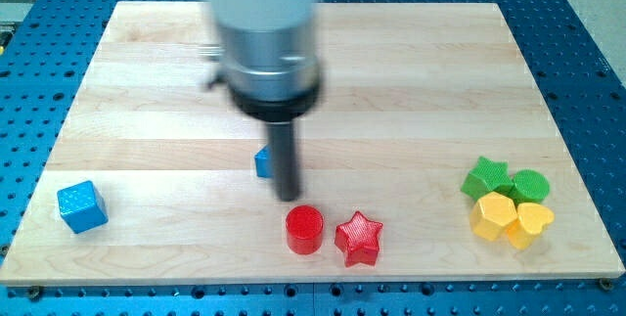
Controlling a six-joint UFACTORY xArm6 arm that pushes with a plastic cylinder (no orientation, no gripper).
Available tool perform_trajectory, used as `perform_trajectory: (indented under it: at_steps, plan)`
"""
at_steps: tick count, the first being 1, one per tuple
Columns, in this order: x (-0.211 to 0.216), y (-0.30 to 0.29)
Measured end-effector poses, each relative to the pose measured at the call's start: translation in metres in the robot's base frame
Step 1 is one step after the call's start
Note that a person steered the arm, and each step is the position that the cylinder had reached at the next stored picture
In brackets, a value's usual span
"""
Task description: Move the triangle into the cube
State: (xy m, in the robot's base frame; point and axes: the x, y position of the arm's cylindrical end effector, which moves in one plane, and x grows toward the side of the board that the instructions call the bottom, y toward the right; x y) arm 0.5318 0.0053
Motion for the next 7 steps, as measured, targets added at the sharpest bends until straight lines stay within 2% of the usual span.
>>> perform_trajectory:
  at_steps: [1, 2, 3, 4, 5, 6, 7]
  plan:
    - [-0.022, 0.004]
    - [-0.025, -0.086]
    - [-0.004, -0.173]
    - [-0.032, -0.118]
    - [-0.064, -0.127]
    - [-0.043, -0.185]
    - [-0.010, -0.198]
